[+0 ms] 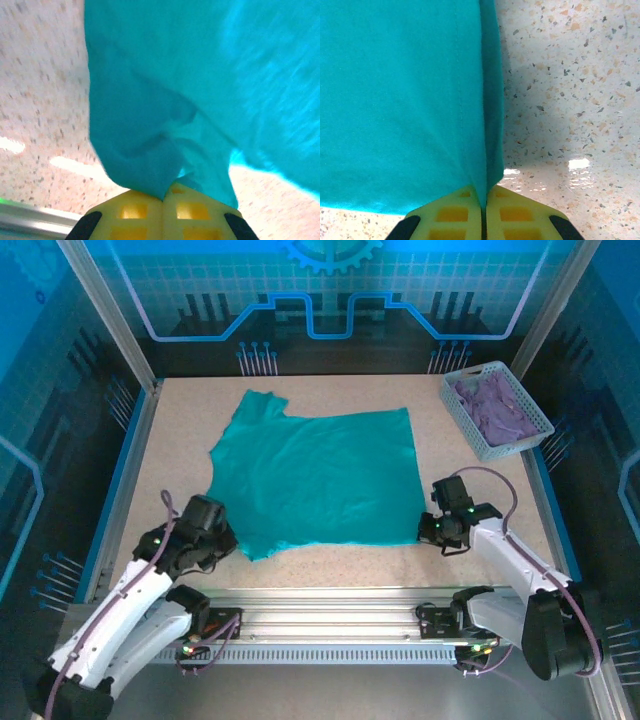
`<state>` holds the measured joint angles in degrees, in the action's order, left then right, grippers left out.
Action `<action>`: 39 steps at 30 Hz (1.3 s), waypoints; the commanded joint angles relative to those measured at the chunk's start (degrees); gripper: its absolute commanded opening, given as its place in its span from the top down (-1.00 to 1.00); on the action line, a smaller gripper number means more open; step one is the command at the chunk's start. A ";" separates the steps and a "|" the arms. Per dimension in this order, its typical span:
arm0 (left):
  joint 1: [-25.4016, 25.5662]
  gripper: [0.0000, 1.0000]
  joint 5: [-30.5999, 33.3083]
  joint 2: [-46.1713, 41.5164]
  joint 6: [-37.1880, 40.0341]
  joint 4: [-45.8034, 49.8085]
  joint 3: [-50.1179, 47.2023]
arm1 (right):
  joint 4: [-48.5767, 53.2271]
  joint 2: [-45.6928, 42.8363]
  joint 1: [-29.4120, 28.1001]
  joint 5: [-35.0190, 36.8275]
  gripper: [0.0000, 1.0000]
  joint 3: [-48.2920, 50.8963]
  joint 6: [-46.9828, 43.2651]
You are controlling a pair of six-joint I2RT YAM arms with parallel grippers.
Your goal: Fold the inside-out t-shirt
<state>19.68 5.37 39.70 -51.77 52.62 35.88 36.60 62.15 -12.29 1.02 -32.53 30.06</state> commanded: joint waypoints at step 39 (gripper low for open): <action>-16.87 1.00 -2.70 26.53 17.71 -28.15 11.22 | -4.92 29.50 4.97 -5.80 0.78 -25.79 -9.78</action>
<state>3.57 2.33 64.40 -35.40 27.18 44.95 32.47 89.78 -7.90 -2.70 -56.45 21.08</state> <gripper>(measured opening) 0.052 0.108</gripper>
